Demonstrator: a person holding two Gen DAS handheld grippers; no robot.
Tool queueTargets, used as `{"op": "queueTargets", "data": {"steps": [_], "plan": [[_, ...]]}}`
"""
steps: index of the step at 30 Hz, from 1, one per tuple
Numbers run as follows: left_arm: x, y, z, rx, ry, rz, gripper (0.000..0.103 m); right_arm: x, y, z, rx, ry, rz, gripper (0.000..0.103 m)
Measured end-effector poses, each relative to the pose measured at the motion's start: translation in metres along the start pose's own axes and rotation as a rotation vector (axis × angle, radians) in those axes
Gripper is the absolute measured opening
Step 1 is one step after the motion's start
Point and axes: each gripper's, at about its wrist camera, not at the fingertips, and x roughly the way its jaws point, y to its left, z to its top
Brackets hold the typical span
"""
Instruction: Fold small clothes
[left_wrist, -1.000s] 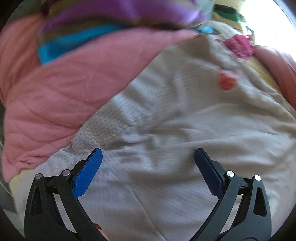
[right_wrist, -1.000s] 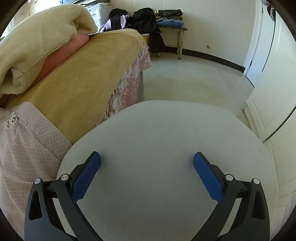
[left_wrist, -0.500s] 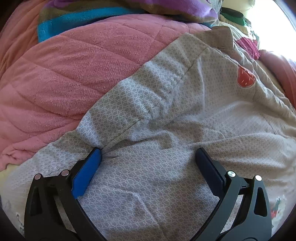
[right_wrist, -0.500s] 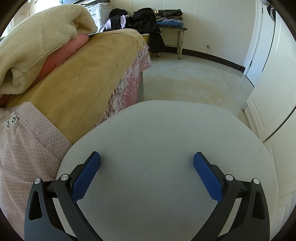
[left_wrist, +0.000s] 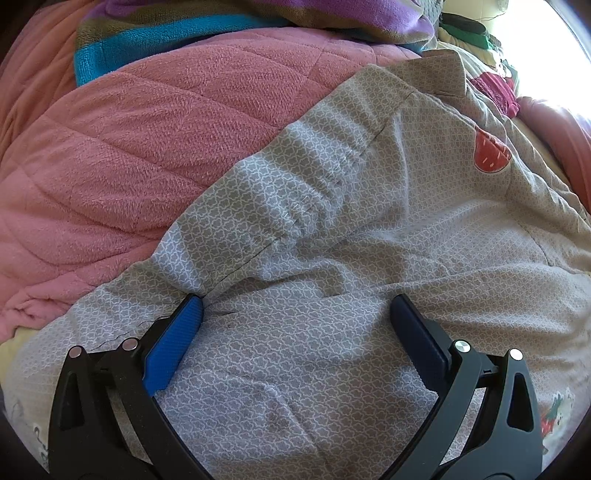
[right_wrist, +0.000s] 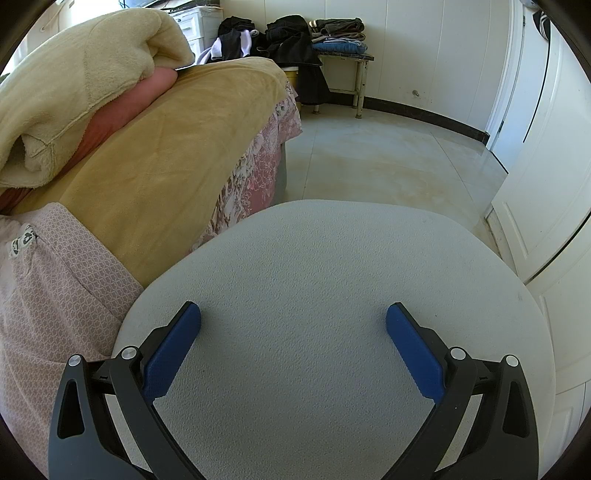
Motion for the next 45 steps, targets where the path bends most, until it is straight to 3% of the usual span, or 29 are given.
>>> {"op": "queueTargets", "data": {"steps": [23,30,45], "plan": [[-0.0005,0.0007,-0.0005,0.000,-0.005,0.002,0.095,0.0003,0.0002,0.0001,0.000,0.000,0.000,0.099],[0.0000,-0.0049,0.0016,0.026,0.000,0.036,0.095,0.0004,0.0001,0.0001,0.000,0.000,0.000,0.099],[-0.0002,-0.0033,0.0009,0.014,-0.004,0.016,0.095,0.0004,0.0001,0.0002,0.000,0.000,0.000,0.099]]}}
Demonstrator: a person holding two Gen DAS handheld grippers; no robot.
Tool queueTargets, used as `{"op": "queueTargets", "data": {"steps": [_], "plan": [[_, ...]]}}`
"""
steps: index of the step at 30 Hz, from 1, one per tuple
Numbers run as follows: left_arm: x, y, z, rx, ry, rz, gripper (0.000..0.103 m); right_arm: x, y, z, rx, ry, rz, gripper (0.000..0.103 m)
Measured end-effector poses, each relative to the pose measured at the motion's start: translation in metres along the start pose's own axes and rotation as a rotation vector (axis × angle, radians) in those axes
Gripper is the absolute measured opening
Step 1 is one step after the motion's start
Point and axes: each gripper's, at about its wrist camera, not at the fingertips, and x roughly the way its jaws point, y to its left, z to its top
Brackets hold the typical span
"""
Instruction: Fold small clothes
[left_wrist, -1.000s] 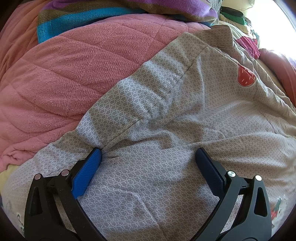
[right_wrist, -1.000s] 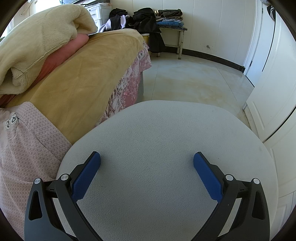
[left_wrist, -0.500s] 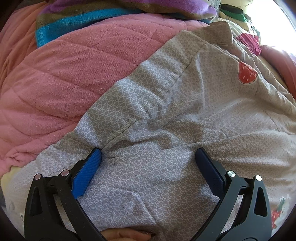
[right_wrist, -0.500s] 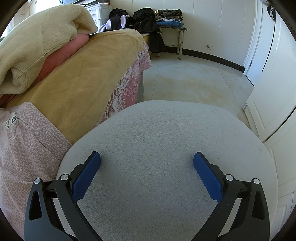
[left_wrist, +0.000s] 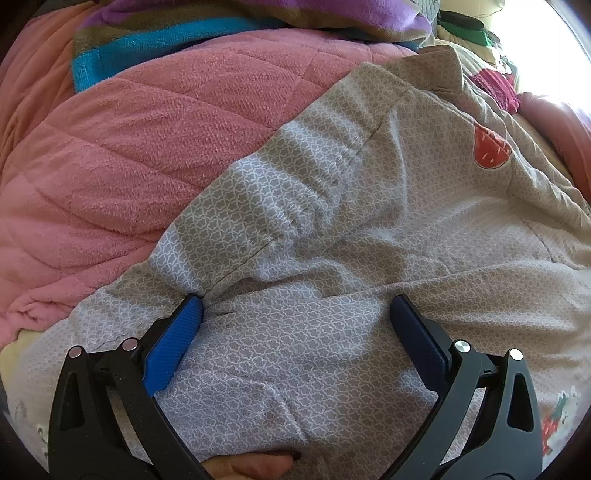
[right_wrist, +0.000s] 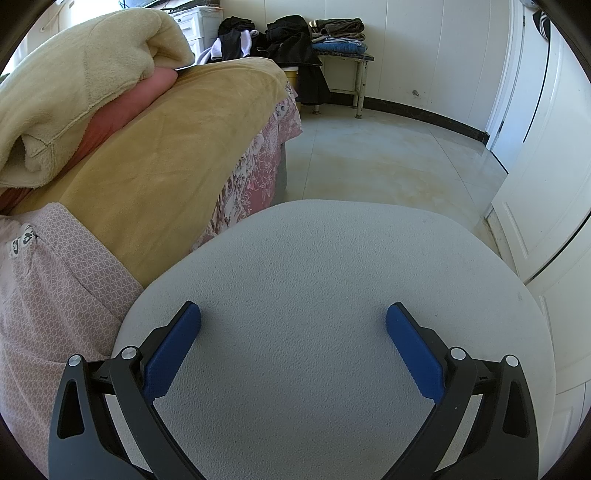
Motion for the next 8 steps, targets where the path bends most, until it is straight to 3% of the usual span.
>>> {"op": "queueTargets", "data": {"steps": [8], "plan": [[-0.0025,0.0014,-0.0008,0.003,-0.001,0.004,0.095,0.0000,0.0000,0.0000,0.000,0.000,0.000,0.099]]}}
